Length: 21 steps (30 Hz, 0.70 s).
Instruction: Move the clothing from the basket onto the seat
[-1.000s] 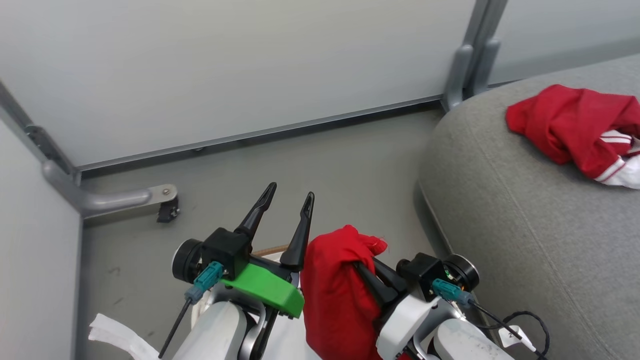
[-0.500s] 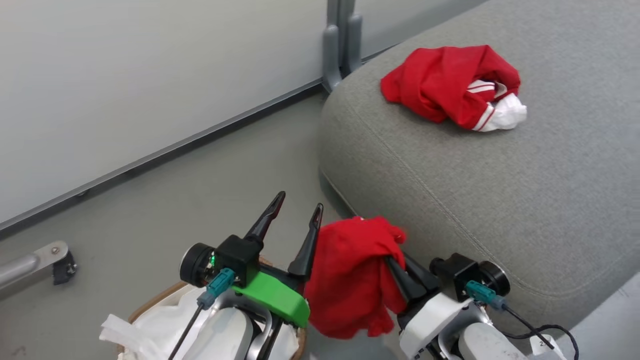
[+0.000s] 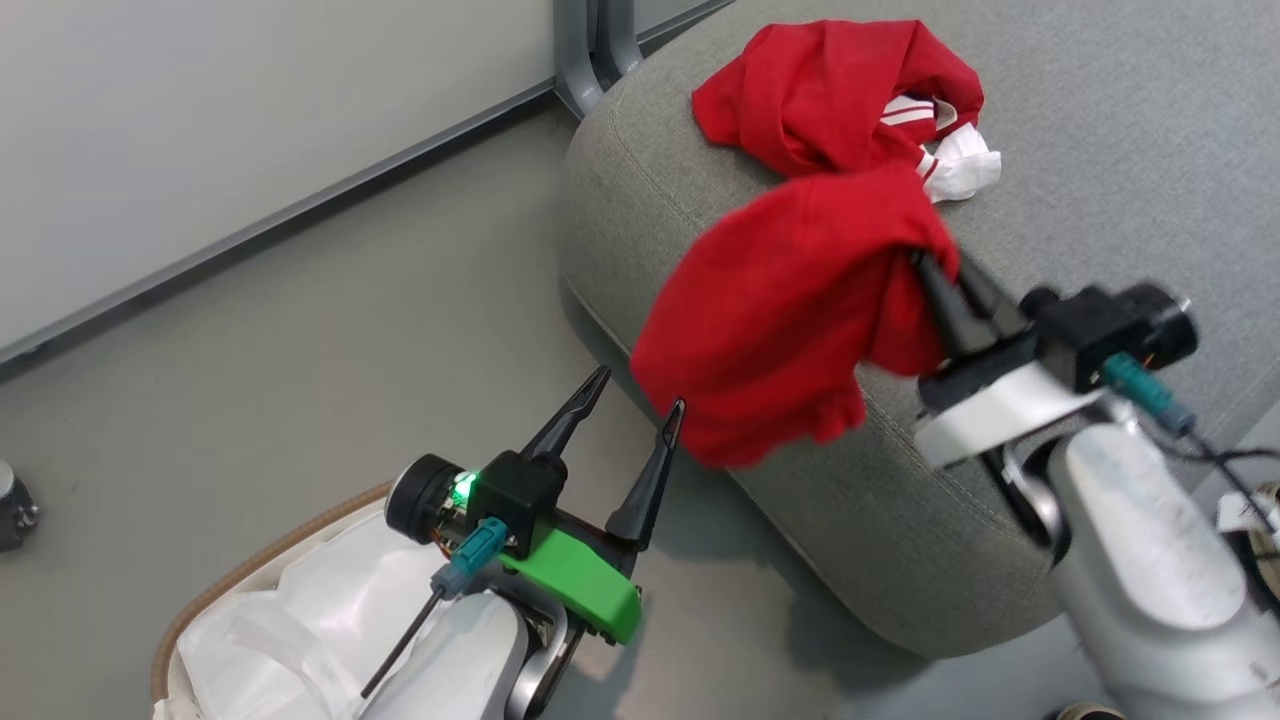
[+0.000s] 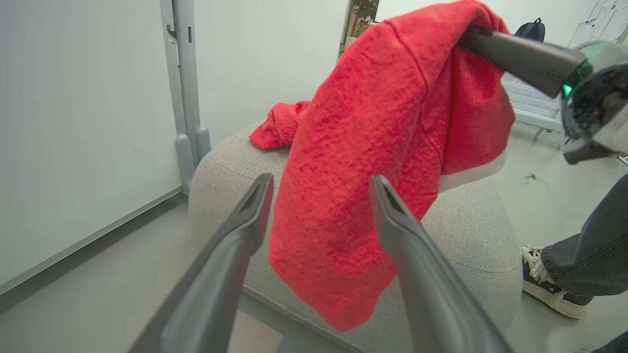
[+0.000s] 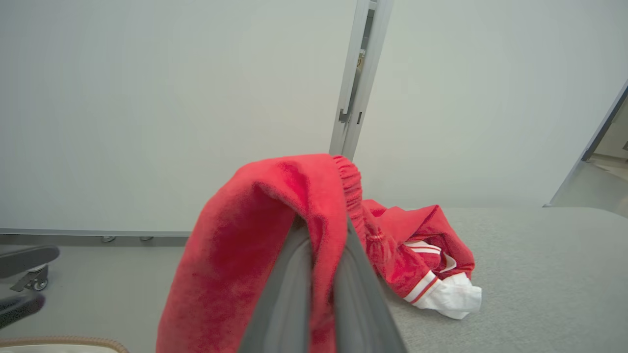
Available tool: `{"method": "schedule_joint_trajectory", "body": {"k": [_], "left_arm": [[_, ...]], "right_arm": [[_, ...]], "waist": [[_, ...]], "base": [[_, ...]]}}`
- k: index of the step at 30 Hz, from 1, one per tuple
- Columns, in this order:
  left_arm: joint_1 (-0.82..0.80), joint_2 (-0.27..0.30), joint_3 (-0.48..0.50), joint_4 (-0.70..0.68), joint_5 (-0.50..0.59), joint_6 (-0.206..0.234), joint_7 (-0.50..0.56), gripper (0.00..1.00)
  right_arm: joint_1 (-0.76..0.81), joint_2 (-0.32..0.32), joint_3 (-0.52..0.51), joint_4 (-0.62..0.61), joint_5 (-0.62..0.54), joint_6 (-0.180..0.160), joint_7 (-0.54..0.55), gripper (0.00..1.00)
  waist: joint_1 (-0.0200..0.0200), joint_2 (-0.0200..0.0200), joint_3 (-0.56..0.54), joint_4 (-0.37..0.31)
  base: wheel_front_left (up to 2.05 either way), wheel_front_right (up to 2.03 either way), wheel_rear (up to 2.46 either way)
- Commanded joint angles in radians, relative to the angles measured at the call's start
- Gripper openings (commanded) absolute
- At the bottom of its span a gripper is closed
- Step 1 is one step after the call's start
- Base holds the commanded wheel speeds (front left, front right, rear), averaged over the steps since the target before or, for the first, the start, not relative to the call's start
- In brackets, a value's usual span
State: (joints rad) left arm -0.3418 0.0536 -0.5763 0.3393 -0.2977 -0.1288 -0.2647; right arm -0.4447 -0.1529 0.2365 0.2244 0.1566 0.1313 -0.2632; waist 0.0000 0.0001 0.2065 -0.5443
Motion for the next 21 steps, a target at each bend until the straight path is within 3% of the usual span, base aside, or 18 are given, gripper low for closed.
{"method": "schedule_joint_trajectory", "body": {"k": [1, 5, 13, 21], "left_arm": [[-0.016, 0.021, 0.006, -0.004, 0.009, -0.003, 0.001, 1.0], [-0.013, 0.047, 0.021, -0.016, 0.025, -0.003, 0.001, 1.0], [-0.072, 0.084, -0.023, -0.051, 0.044, -0.003, 0.001, 1.0], [-0.145, 0.121, -0.072, -0.093, 0.035, -0.003, 0.001, 1.0]], "right_arm": [[-0.071, -0.037, -0.015, -0.012, -0.01, -0.001, -0.002, 0.0], [-0.245, -0.129, -0.061, -0.001, -0.019, -0.001, -0.002, 0.0], [-0.472, -0.296, -0.249, 0.109, -0.079, -0.001, -0.001, 0.0], [-0.53, -0.272, -0.381, 0.247, -0.171, -0.001, -0.001, 0.0]], "waist": [[0.0, -0.0001, 0.05, -0.007], [0.0, -0.0001, 0.102, -0.003], [0.0, -0.0001, 0.223, 0.081], [0.0, -0.0001, 0.345, 0.159]], "base": [[0.0, 0.0, 0.0], [0.0, 0.0, 0.0], [0.0, 0.0, 0.0], [0.0, 0.0, 0.0]]}}
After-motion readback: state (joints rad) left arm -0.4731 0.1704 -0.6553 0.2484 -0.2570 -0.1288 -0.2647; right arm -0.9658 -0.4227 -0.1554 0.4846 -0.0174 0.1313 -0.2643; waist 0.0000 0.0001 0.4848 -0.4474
